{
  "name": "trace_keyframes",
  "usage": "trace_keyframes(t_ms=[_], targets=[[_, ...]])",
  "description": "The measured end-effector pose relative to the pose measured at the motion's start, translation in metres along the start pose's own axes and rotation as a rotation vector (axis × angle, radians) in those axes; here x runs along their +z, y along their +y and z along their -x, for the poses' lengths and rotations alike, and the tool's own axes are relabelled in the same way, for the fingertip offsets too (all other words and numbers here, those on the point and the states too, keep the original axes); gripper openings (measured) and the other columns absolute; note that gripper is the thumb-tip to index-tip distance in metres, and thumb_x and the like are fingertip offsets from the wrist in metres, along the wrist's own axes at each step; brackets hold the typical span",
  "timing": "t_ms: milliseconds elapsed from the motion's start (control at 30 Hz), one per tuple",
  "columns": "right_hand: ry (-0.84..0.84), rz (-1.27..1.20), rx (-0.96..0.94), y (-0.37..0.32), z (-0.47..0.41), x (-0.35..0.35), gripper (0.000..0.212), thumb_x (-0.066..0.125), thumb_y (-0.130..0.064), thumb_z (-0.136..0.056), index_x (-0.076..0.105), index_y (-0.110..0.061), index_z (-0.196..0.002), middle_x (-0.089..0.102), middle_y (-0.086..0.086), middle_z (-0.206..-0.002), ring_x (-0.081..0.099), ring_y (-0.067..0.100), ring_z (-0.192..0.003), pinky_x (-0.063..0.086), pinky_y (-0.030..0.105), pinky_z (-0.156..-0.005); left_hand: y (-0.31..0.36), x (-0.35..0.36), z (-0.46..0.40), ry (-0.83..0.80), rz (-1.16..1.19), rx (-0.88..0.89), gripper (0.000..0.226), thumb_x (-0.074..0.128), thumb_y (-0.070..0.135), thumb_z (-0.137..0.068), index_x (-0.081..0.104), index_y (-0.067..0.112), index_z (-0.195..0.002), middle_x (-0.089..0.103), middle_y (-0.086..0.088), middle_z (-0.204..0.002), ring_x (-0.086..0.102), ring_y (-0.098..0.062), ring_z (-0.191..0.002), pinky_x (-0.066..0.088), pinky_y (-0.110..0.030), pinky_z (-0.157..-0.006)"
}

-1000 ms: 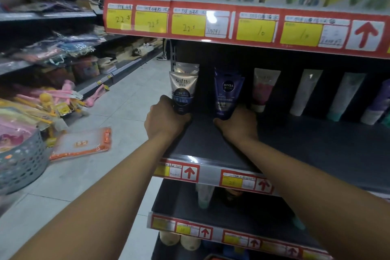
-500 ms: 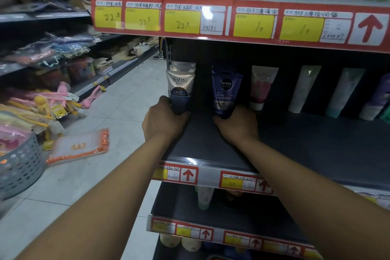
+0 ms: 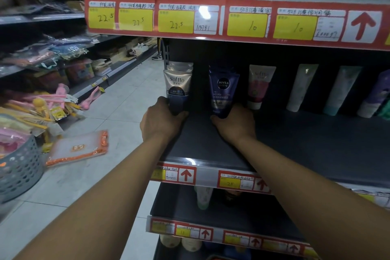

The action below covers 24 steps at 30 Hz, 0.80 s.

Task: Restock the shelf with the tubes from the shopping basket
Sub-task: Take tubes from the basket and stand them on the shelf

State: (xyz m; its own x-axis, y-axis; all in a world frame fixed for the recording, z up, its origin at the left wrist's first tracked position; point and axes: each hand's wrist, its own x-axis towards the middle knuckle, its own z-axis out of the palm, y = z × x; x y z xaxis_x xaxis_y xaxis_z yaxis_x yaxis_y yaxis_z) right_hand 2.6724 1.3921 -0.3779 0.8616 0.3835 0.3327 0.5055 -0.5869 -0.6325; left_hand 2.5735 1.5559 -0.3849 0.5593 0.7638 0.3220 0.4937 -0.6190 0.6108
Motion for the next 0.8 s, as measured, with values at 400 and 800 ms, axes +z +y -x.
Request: trace_keyframes(t_ms=[400, 800], targets=[[-0.013, 0.016, 0.014, -0.0004, 0.0013, -0.0023, 0.045, 0.077, -0.037, -0.087, 0.066, -0.010, -0.121, 0.069, 0.011, -0.121, 0.065, 0.029, -0.110, 0.045, 0.025, -0.079, 0.0021, -0.0014, 0.0005, -0.021, -0.016, -0.016, 0.065, 0.073, 0.063, -0.086, 0.057, 0.021, -0.133, 0.072, -0.005, -0.124, 0.067, -0.032, -0.110, 0.048, -0.036, -0.077], [-0.050, 0.102, 0.017, 0.0016, 0.0058, -0.0085, 0.044, 0.078, -0.038, -0.085, 0.066, -0.009, -0.116, 0.069, 0.010, -0.118, 0.066, 0.029, -0.108, 0.049, 0.028, -0.080, 0.0060, -0.0087, 0.0030, -0.073, -0.030, -0.042, 0.069, 0.075, 0.067, -0.081, 0.059, 0.023, -0.131, 0.071, -0.007, -0.124, 0.067, -0.034, -0.110, 0.050, -0.037, -0.077]])
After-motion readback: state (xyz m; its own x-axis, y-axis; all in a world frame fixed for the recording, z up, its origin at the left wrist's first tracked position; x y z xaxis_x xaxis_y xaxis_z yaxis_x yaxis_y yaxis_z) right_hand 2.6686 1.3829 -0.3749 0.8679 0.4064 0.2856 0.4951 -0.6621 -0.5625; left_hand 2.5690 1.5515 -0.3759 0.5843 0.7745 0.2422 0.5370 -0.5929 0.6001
